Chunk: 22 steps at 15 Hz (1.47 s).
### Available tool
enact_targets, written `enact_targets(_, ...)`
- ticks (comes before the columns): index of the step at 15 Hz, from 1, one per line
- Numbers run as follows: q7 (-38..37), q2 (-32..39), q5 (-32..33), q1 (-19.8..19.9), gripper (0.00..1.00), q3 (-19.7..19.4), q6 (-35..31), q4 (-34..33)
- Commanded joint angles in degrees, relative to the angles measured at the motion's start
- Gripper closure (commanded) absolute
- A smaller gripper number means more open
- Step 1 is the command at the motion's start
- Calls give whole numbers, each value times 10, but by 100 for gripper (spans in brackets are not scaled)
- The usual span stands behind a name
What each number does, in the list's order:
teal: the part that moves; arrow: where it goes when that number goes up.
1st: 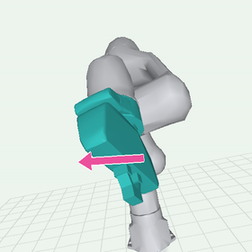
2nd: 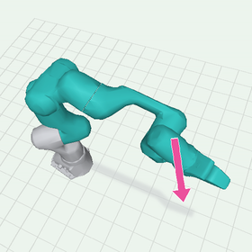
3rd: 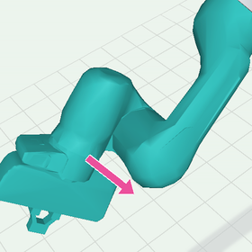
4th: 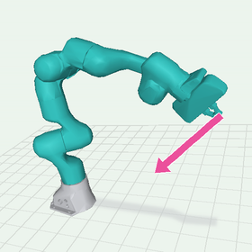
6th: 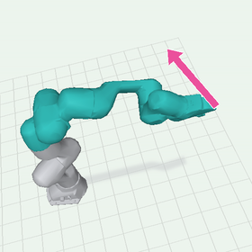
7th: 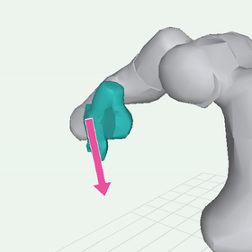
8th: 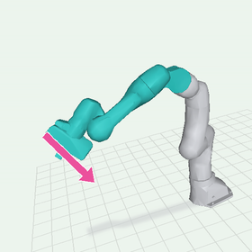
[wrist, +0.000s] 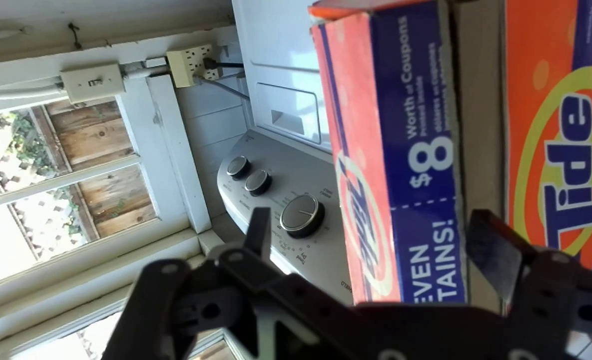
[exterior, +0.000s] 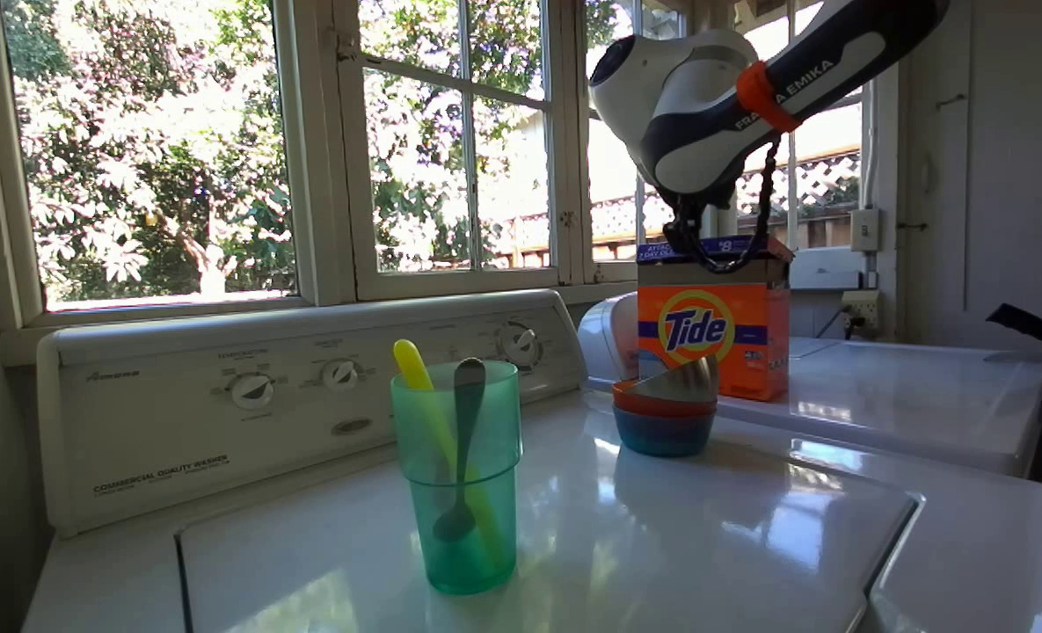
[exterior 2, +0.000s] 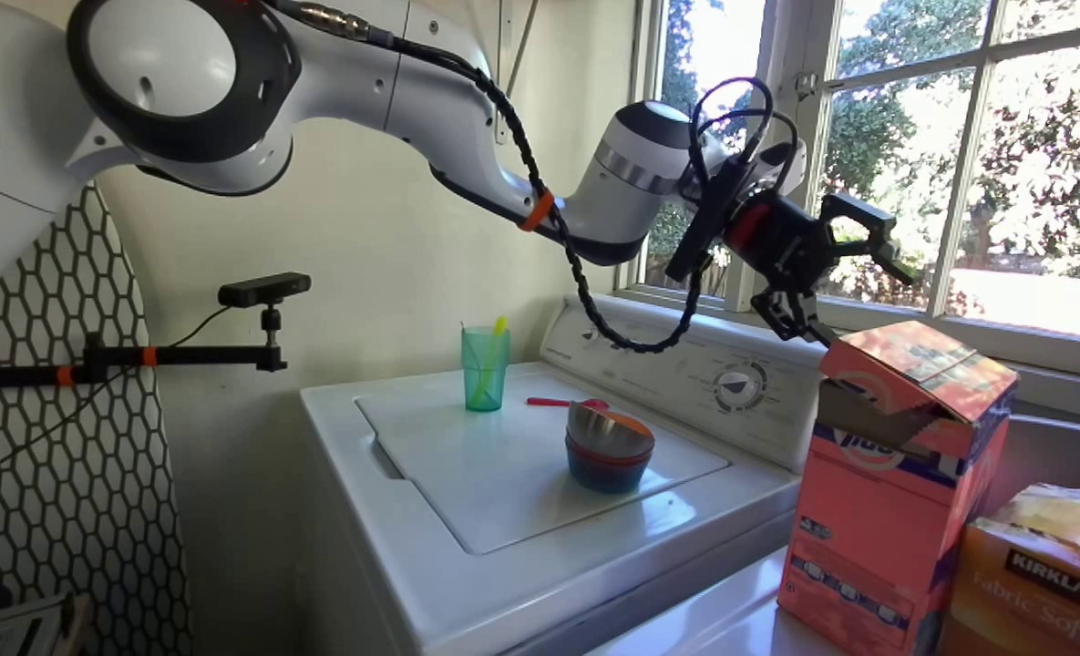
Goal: Open the box
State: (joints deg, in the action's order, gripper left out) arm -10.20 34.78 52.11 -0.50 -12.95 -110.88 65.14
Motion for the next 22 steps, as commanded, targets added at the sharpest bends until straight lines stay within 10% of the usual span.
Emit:
enact_targets(1, 22, 14, 13, 4, 0, 8, 14, -10)
enact_targets(22, -35, 61, -83, 40, 0, 10, 68, -126)
